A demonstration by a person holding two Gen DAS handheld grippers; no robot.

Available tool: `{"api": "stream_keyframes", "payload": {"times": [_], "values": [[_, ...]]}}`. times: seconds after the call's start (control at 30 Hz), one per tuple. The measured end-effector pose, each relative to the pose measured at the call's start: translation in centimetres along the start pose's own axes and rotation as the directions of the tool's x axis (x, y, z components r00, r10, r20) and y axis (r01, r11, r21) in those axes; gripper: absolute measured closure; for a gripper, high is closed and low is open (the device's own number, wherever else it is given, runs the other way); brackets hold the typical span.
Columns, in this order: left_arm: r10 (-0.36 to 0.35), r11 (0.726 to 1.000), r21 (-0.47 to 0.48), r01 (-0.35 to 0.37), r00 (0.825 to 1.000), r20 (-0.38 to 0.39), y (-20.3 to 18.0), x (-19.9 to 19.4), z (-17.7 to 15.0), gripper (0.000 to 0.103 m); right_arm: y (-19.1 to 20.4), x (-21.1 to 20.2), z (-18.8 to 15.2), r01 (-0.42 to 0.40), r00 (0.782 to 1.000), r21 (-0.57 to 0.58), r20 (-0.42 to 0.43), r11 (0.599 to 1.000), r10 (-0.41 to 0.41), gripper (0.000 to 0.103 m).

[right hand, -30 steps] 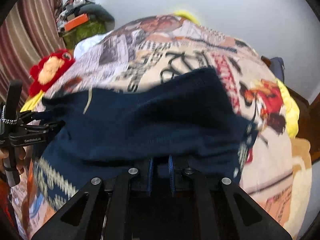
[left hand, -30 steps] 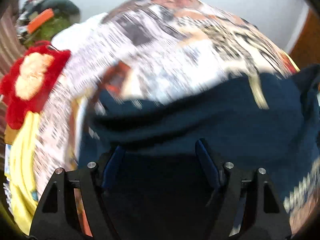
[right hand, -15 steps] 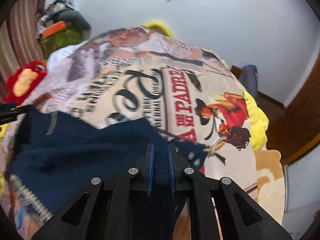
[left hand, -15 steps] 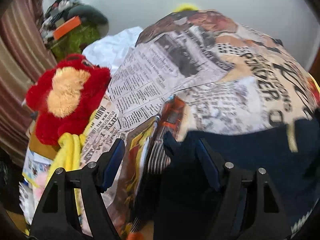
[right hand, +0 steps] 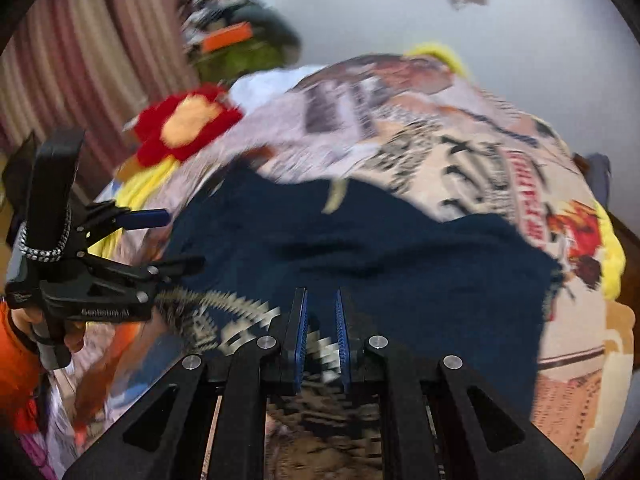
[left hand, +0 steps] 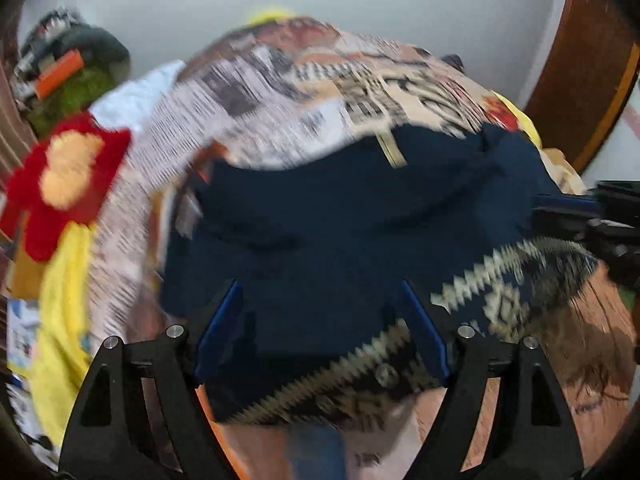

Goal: Fold large clothes
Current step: 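Fold the held hem over toward the hood with both grippers, release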

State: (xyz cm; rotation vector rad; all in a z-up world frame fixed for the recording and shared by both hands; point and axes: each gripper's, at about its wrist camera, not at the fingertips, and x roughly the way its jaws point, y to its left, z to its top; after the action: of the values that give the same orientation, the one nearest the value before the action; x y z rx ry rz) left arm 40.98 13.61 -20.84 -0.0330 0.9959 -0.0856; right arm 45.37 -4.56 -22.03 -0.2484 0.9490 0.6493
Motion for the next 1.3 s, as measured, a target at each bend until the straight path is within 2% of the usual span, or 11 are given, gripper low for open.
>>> {"api": "stream_keyframes", "payload": {"times": [0.17, 0.3, 0.5, 0.57, 0.6, 0.77, 0.87, 1.1, 1.17, 1.23, 1.3], "values": [[0.051, 0.999, -0.004, -0.051, 0.996, -0.068, -0.3, 2.9, -2.7, 0.023, 1.6, 4.3, -2.1, 0.07, 0.993, -0.089, -0.087, 0.994, -0.078, 0.095], [0.079, 0.996, -0.032, -0.082, 0.994, -0.081, 0.4, 4.5, -4.3, 0.022, 1.1, 4.8, -3.6, 0.067, 0.996, -0.091, -0.058, 0.994, -0.072, 0.095], [0.21, 0.978, 0.004, -0.211, 0.972, -0.108, 1.5, 5.0, -6.3, 0.022, 1.6, 4.1, -4.9, 0.151, 0.987, -0.176, -0.028, 0.973, -0.158, 0.095], [0.242, 0.97, 0.01, -0.243, 0.963, -0.116, 2.1, 4.9, -7.2, 0.022, 1.1, 4.1, -5.3, 0.251, 0.965, -0.202, -0.019, 0.947, -0.26, 0.094], [0.249, 0.968, 0.006, -0.25, 0.961, -0.12, 2.4, 4.8, -7.6, 0.022, 0.5, 4.0, -5.7, 0.264, 0.962, -0.201, -0.02, 0.943, -0.274, 0.094], [0.243, 0.964, -0.078, -0.255, 0.959, -0.144, 5.0, 4.0, -9.3, 0.022, -3.5, 2.7, -7.0, 0.211, 0.974, -0.083, -0.061, 0.974, -0.216, 0.095], [0.239, 0.958, -0.125, -0.258, 0.96, -0.149, 6.4, 3.2, -9.9, 0.022, -3.6, 2.3, -7.6, 0.232, 0.969, -0.094, -0.058, 0.968, -0.238, 0.095], [0.308, 0.938, -0.117, -0.326, 0.939, -0.151, 7.6, 1.0, -11.5, 0.023, -4.5, 0.9, -8.9, 0.257, 0.964, -0.085, -0.048, 0.963, -0.261, 0.095], [0.287, 0.939, -0.152, -0.309, 0.946, -0.151, 7.9, 0.1, -11.9, 0.023, -5.0, 0.5, -9.2, 0.309, 0.949, -0.078, -0.041, 0.948, -0.313, 0.094], [0.228, 0.945, -0.211, -0.251, 0.965, -0.127, 8.0, -1.5, -12.3, 0.023, -6.4, 0.2, -10.0, 0.391, 0.918, -0.066, -0.042, 0.918, -0.394, 0.094], [0.166, 0.947, -0.261, -0.187, 0.981, -0.099, 7.7, -2.7, -12.5, 0.023, -8.3, 0.5, -10.7, 0.431, 0.897, -0.032, -0.094, 0.902, -0.432, 0.094]]}}
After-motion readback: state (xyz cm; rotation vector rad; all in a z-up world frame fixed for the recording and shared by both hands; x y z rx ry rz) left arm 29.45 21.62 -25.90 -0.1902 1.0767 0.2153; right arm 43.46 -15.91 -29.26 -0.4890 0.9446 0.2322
